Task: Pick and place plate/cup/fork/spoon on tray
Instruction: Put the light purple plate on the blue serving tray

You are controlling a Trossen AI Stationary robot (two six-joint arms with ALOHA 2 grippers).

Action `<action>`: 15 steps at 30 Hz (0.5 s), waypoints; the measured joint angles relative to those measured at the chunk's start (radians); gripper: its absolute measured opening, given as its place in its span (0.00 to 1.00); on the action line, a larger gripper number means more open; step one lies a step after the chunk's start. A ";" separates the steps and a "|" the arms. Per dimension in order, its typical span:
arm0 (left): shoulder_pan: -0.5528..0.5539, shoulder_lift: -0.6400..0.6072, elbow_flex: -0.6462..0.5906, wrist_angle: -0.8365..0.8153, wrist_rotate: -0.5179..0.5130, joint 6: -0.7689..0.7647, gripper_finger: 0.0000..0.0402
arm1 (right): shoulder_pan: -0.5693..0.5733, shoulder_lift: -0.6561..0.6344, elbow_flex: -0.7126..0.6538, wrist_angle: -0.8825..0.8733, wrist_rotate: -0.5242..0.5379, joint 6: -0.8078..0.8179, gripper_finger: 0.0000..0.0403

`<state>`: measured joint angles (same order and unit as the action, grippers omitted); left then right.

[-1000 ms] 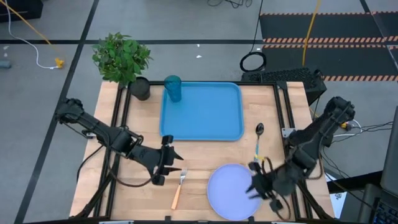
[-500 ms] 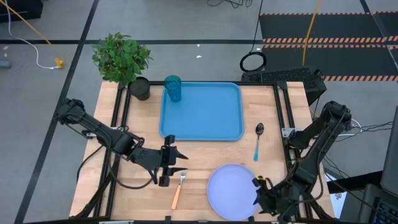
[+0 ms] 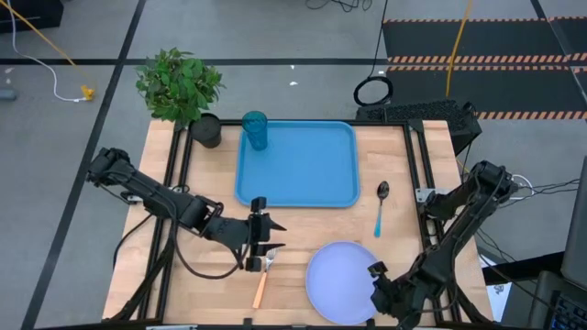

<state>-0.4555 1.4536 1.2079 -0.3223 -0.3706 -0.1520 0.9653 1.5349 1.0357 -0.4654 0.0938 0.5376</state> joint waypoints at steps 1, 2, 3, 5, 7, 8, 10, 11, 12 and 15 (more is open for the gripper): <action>0.002 0.000 0.000 -0.001 0.000 0.000 0.46 | 0.000 -0.002 -0.013 0.018 -0.010 0.012 0.38; 0.005 0.000 0.000 -0.002 0.000 0.000 0.46 | 0.000 -0.002 -0.026 0.036 -0.019 0.022 0.38; 0.006 0.000 0.000 -0.003 0.000 0.002 0.46 | 0.000 -0.001 -0.038 0.051 -0.023 0.027 0.38; 0.006 0.000 0.000 -0.001 0.000 0.013 0.46 | 0.000 -0.001 -0.072 0.094 -0.048 0.027 0.38; 0.006 0.000 0.000 -0.002 0.001 0.016 0.46 | 0.002 -0.001 -0.102 0.141 -0.067 0.024 0.38; 0.008 0.000 0.000 -0.003 0.003 0.018 0.46 | 0.006 -0.001 -0.114 0.157 -0.075 0.020 0.38; 0.011 0.000 0.000 -0.002 0.002 0.018 0.46 | 0.011 -0.001 -0.135 0.170 -0.080 -0.003 0.38; 0.013 0.000 0.000 -0.002 0.002 0.019 0.46 | 0.013 -0.001 -0.144 0.173 -0.085 -0.020 0.38; 0.015 0.000 0.000 -0.002 0.002 0.024 0.46 | 0.015 -0.001 -0.154 0.175 -0.086 -0.035 0.38; 0.020 0.000 0.000 0.000 0.002 0.038 0.46 | 0.019 -0.001 -0.172 0.177 -0.086 -0.084 0.38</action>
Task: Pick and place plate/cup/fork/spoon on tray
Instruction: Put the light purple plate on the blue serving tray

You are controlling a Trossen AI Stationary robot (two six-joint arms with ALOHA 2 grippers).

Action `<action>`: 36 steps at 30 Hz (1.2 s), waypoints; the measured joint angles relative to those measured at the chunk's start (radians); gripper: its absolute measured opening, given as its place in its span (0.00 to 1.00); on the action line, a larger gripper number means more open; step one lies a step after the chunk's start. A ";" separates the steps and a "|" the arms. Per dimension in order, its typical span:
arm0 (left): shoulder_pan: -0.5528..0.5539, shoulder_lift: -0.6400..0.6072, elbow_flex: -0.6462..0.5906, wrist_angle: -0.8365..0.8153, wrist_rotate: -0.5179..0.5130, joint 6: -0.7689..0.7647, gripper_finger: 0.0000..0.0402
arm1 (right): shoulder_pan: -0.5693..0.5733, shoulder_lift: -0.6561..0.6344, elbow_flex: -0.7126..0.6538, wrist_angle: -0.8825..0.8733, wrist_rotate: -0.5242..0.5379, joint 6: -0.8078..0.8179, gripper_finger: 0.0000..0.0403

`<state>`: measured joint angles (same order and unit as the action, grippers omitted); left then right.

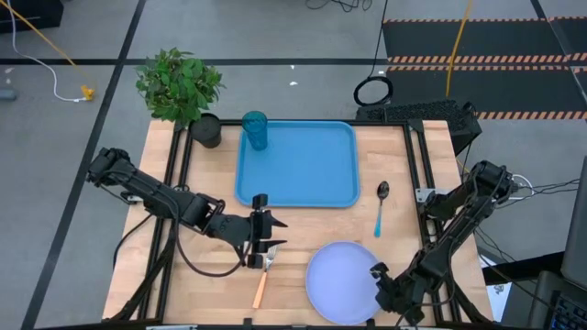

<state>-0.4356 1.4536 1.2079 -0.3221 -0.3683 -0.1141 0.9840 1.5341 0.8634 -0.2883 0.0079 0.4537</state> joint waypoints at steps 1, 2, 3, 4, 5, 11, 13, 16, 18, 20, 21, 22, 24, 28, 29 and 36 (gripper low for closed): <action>0.002 0.000 0.000 0.000 0.000 0.001 0.46 | 0.000 0.000 -0.005 0.002 0.007 -0.015 0.38; 0.005 0.000 0.000 0.000 0.000 0.001 0.46 | 0.000 0.000 -0.010 0.001 0.017 -0.027 0.38; 0.009 0.000 0.000 0.000 0.000 0.001 0.46 | 0.000 0.000 -0.015 0.001 0.021 -0.038 0.38; 0.012 0.000 0.000 0.001 0.000 0.001 0.46 | 0.000 0.000 -0.020 0.001 0.026 -0.050 0.38; 0.015 0.000 0.000 0.003 0.000 0.001 0.46 | 0.000 0.000 -0.024 0.002 0.037 -0.059 0.38; 0.033 0.000 0.000 0.005 0.000 0.008 0.46 | 0.000 0.000 -0.053 0.033 0.043 -0.127 0.36; 0.040 0.000 0.000 0.005 0.000 0.007 0.46 | 0.000 0.000 -0.053 0.038 0.043 -0.158 0.32; 0.046 0.000 0.000 0.005 0.000 0.007 0.46 | 0.000 0.000 -0.054 0.036 0.043 -0.197 0.22; 0.049 0.000 0.000 0.005 0.000 0.010 0.46 | 0.000 0.000 -0.053 0.034 0.042 -0.212 0.15; 0.053 0.000 0.000 0.006 0.000 0.025 0.46 | 0.000 0.000 -0.053 0.036 0.042 -0.232 0.08; 0.055 0.000 0.000 0.010 0.000 0.031 0.46 | 0.000 0.000 -0.053 0.037 0.042 -0.238 0.05; 0.057 0.000 0.000 0.013 0.000 0.036 0.46 | 0.000 -0.001 -0.053 0.036 0.046 -0.239 0.03; 0.061 0.000 0.000 0.021 0.000 0.041 0.46 | -0.001 -0.002 -0.053 0.034 0.048 -0.238 0.02; 0.065 0.000 0.000 0.021 0.000 0.042 0.46 | 0.000 -0.024 -0.052 0.026 0.044 -0.234 0.03; 0.065 0.000 0.000 0.022 0.000 0.048 0.46 | 0.000 -0.037 -0.048 0.021 0.044 -0.235 0.02; 0.064 0.000 0.000 0.022 0.000 0.058 0.46 | 0.000 -0.135 0.015 0.017 0.096 -0.293 0.00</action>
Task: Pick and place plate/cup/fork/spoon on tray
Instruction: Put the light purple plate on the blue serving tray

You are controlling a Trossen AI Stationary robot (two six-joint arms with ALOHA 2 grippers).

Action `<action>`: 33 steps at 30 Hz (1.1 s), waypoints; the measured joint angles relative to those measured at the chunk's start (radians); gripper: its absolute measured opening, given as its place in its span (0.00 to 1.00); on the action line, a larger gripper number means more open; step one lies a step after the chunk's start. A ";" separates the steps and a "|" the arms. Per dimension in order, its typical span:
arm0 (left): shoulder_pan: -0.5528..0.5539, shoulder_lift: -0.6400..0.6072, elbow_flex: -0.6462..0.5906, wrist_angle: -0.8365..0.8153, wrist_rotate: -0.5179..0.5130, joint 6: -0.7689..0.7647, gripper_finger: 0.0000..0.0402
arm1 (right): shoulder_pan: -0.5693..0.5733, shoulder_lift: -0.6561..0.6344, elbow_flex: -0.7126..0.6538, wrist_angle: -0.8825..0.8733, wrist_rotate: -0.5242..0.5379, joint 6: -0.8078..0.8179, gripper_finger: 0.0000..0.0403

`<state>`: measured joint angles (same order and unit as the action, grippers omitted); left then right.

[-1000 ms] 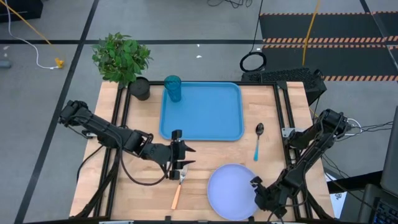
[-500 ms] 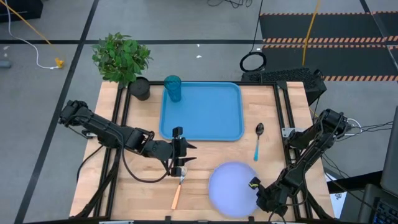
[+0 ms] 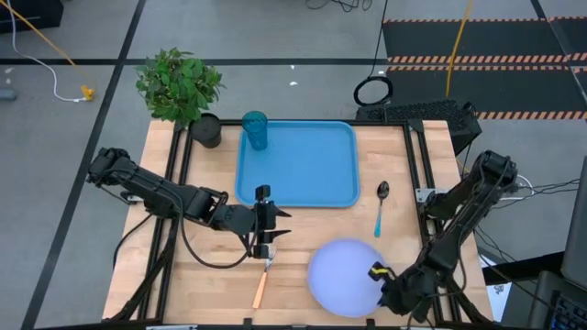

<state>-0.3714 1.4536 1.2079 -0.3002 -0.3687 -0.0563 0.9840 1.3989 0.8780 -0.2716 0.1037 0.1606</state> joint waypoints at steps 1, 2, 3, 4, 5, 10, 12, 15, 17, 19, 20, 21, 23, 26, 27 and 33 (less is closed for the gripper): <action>0.000 0.000 0.000 -0.001 0.000 0.000 0.46 | 0.000 -0.014 0.008 -0.006 0.015 -0.010 0.00; 0.000 0.000 0.000 -0.006 0.000 0.000 0.46 | 0.000 -0.025 0.020 -0.019 0.033 -0.017 0.00; 0.000 0.000 0.000 -0.014 0.000 0.000 0.46 | 0.000 -0.034 0.034 -0.039 0.052 -0.020 0.00; 0.000 0.000 0.000 -0.021 0.000 0.000 0.46 | 0.000 -0.040 0.050 -0.068 0.076 -0.022 0.00; 0.000 0.000 0.000 -0.026 0.000 0.000 0.46 | 0.000 -0.045 0.064 -0.098 0.102 -0.024 0.00; 0.000 0.000 0.000 -0.061 0.000 -0.009 0.46 | 0.000 -0.050 0.146 -0.217 0.204 -0.064 0.00; 0.000 0.000 0.000 -0.071 0.000 -0.018 0.46 | -0.005 -0.050 0.173 -0.250 0.226 -0.092 0.00; -0.003 0.000 0.000 -0.095 0.000 -0.038 0.46 | -0.027 -0.050 0.212 -0.304 0.239 -0.112 0.00; -0.008 0.000 0.000 -0.135 -0.002 -0.055 0.46 | -0.050 -0.051 0.229 -0.331 0.262 -0.121 0.00; -0.017 0.000 0.000 -0.187 -0.016 -0.074 0.46 | -0.077 -0.050 0.242 -0.355 0.280 -0.121 0.00; -0.023 0.000 0.000 -0.217 -0.030 -0.092 0.46 | -0.095 -0.050 0.246 -0.367 0.285 -0.122 0.00; -0.028 0.000 0.000 -0.249 -0.046 -0.112 0.46 | -0.113 -0.051 0.250 -0.377 0.286 -0.126 0.00; -0.042 0.000 0.000 -0.311 -0.084 -0.158 0.46 | -0.153 -0.051 0.256 -0.399 0.287 -0.148 0.00; -0.066 0.000 0.000 -0.387 -0.143 -0.233 0.46 | -0.221 -0.051 0.256 -0.404 0.286 -0.183 0.00; -0.075 0.000 0.000 -0.407 -0.161 -0.255 0.46 | -0.246 -0.051 0.256 -0.399 0.285 -0.201 0.00; -0.120 0.000 0.000 -0.467 -0.211 -0.376 0.46 | -0.415 -0.051 0.256 -0.384 0.284 -0.315 0.00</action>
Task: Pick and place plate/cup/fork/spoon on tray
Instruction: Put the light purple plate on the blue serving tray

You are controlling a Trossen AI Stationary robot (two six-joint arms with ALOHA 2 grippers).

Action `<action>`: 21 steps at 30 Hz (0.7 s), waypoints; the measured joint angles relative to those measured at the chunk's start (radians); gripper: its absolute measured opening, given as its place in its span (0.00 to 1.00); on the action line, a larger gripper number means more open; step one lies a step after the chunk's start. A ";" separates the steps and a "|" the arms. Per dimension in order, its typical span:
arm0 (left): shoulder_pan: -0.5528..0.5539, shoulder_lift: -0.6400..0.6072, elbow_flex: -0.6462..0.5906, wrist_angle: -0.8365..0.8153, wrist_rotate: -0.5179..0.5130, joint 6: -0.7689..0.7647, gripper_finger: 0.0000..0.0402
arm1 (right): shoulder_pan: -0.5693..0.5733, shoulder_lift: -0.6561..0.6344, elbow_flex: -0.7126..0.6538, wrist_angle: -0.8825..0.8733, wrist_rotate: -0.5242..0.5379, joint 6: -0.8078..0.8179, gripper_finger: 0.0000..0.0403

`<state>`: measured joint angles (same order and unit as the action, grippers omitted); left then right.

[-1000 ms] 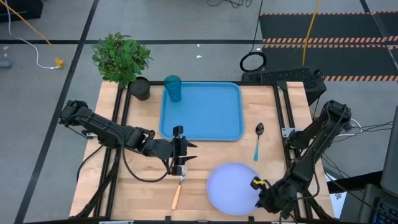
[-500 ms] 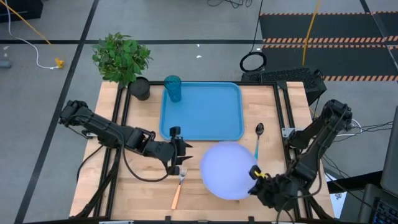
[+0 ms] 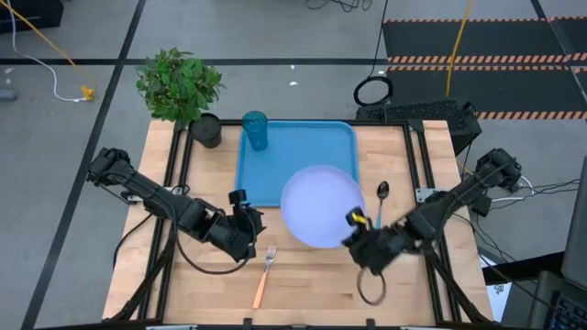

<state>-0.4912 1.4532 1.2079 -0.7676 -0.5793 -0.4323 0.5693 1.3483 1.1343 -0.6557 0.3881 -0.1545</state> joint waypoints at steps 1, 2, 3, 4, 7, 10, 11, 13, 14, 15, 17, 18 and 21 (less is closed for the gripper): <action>-0.010 0.000 0.000 -0.009 -0.006 -0.019 0.46 | -0.030 0.000 0.000 0.003 0.000 -0.014 0.00; -0.021 0.000 0.000 -0.022 -0.012 -0.040 0.46 | -0.060 0.000 0.000 0.003 -0.003 -0.029 0.00; -0.034 0.000 0.000 -0.036 -0.019 -0.060 0.46 | -0.091 0.000 0.000 0.003 -0.011 -0.043 0.00; -0.048 -0.001 -0.006 -0.040 -0.028 -0.080 0.46 | -0.121 0.000 0.000 0.006 -0.027 -0.057 0.00; -0.081 -0.002 -0.053 -0.044 -0.058 -0.133 0.46 | -0.203 0.000 0.000 0.044 -0.078 -0.107 0.00; -0.098 -0.002 -0.113 -0.037 -0.086 -0.205 0.46 | -0.275 0.000 0.000 0.103 -0.122 -0.162 0.00; -0.100 -0.002 -0.134 -0.028 -0.089 -0.233 0.46 | -0.296 0.000 0.000 0.128 -0.132 -0.171 0.00; -0.100 -0.001 -0.175 -0.010 -0.086 -0.273 0.46 | -0.337 0.000 0.000 0.176 -0.130 -0.172 0.00; -0.100 -0.001 -0.193 -0.001 -0.084 -0.284 0.46 | -0.357 0.000 0.000 0.194 -0.130 -0.172 0.00; -0.100 -0.001 -0.208 0.007 -0.081 -0.288 0.46 | -0.374 0.000 0.000 0.212 -0.130 -0.172 0.00; -0.100 -0.001 -0.231 0.009 -0.076 -0.289 0.46 | -0.406 0.002 0.000 0.254 -0.130 -0.172 0.00; -0.100 -0.001 -0.239 0.008 -0.076 -0.288 0.46 | -0.422 0.009 0.000 0.279 -0.130 -0.172 0.00; -0.094 -0.001 -0.249 0.010 -0.076 -0.288 0.46 | -0.465 0.038 0.001 0.349 -0.131 -0.171 0.00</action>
<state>-0.5849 1.4521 0.9588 -0.7579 -0.6552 -0.7200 0.1043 1.3859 1.1355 -0.3072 0.2571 -0.3254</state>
